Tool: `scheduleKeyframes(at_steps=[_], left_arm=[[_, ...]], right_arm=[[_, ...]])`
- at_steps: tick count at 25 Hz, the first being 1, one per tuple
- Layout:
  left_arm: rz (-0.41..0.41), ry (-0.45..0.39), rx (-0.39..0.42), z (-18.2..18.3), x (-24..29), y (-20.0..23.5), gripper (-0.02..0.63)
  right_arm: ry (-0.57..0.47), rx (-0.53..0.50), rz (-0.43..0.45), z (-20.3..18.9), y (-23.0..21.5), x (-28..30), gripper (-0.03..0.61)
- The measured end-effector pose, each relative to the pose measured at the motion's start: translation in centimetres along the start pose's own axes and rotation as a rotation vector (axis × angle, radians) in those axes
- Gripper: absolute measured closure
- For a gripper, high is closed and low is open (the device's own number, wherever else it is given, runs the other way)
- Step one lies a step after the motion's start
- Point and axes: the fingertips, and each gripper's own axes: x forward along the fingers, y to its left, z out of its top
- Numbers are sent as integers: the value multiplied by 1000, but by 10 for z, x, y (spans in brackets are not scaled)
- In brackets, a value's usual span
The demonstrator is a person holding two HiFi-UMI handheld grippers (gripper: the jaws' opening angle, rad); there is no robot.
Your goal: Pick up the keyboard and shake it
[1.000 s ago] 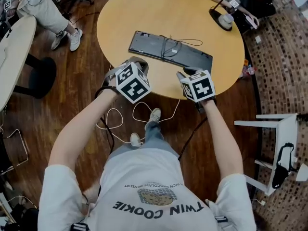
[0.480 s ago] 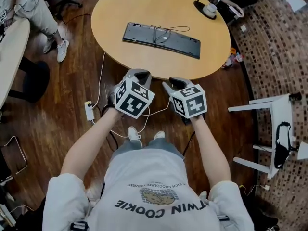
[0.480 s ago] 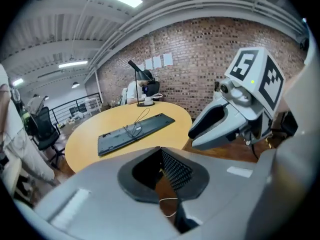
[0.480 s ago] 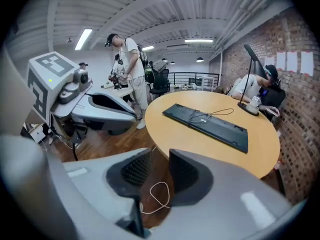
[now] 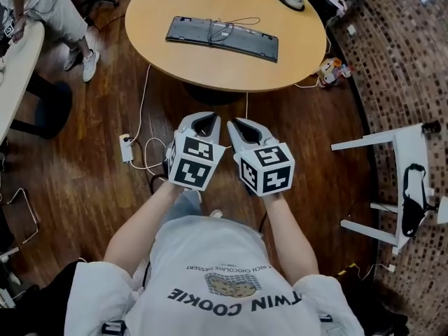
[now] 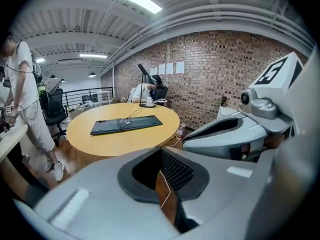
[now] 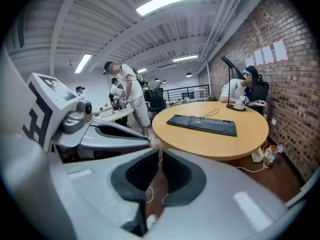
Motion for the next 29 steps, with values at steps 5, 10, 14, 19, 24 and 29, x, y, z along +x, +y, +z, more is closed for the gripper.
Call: scheduleKeyframes(at_steps=[5, 10, 14, 19, 24, 29], left_arm=[[60, -49, 12, -3, -26, -51, 606], [90, -73, -1, -14, -45, -88, 606], [102, -90, -14, -20, -60, -116, 606], [108, -97, -14, -26, -76, -144, 606], [108, -96, -6, -29, -87, -160, 606], [116, -98, -14, -30, -100, -163, 606]], right_arm=[[-51, 15, -8, -24, 6, -48, 577], [-90, 2, -12, -43, 12, -85, 577], [-118, 18, -13, -54, 15, -115, 577], [-141, 25, -8, -68, 22, -144, 577], [-151, 48, -6, -75, 26, -159, 577], [-154, 56, 5, -75, 36, -167, 577]])
